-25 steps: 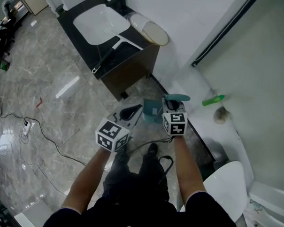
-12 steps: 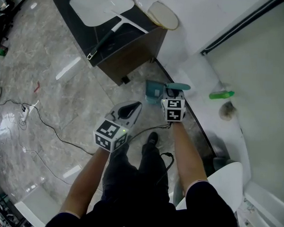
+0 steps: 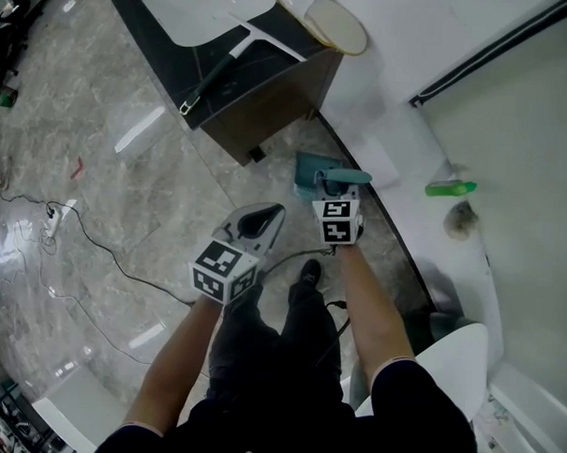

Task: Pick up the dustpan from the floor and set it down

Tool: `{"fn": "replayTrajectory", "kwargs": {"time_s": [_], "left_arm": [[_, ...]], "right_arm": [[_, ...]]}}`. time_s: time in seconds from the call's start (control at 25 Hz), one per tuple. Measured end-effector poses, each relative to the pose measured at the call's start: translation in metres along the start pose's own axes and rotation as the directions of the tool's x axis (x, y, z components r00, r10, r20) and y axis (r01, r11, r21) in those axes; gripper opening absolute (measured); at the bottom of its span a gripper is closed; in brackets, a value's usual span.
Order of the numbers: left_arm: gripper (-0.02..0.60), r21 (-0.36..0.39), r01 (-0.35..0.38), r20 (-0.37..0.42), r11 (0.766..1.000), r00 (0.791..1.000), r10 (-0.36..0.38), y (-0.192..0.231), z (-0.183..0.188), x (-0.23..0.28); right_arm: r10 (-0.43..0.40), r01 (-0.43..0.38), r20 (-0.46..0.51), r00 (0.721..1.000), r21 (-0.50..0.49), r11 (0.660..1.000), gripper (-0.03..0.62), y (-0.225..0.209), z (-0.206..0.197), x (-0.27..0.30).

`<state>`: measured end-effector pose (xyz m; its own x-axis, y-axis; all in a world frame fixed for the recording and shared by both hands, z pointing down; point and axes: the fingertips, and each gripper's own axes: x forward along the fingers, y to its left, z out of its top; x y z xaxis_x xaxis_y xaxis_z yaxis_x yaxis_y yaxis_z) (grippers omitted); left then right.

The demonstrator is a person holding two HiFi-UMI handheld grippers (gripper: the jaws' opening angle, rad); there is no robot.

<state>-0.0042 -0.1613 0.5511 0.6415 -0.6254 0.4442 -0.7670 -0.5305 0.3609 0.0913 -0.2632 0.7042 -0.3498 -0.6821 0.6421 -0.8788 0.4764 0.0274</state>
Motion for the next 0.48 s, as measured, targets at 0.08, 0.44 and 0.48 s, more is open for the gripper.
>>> {"fn": "replayTrajectory", "kwargs": {"time_s": [0.08, 0.44, 0.48], "left_arm": [[0.014, -0.002, 0.001, -0.001, 1.0, 1.0, -0.001, 0.001, -0.001, -0.004], [0.014, -0.011, 0.014, -0.002, 1.0, 1.0, -0.014, 0.0, -0.006, -0.019], [0.014, -0.011, 0.018, -0.001, 1.0, 1.0, -0.018, -0.001, -0.005, -0.021]], "right_arm": [[-0.018, 0.018, -0.007, 1.0, 0.013, 1.0, 0.097, 0.002, -0.003, -0.002], [-0.089, 0.095, -0.071, 0.994, 0.088, 0.992, 0.099, 0.016, -0.031, -0.015], [-0.094, 0.102, -0.087, 0.992, 0.097, 0.99, 0.1, 0.017, -0.036, -0.016]]}}
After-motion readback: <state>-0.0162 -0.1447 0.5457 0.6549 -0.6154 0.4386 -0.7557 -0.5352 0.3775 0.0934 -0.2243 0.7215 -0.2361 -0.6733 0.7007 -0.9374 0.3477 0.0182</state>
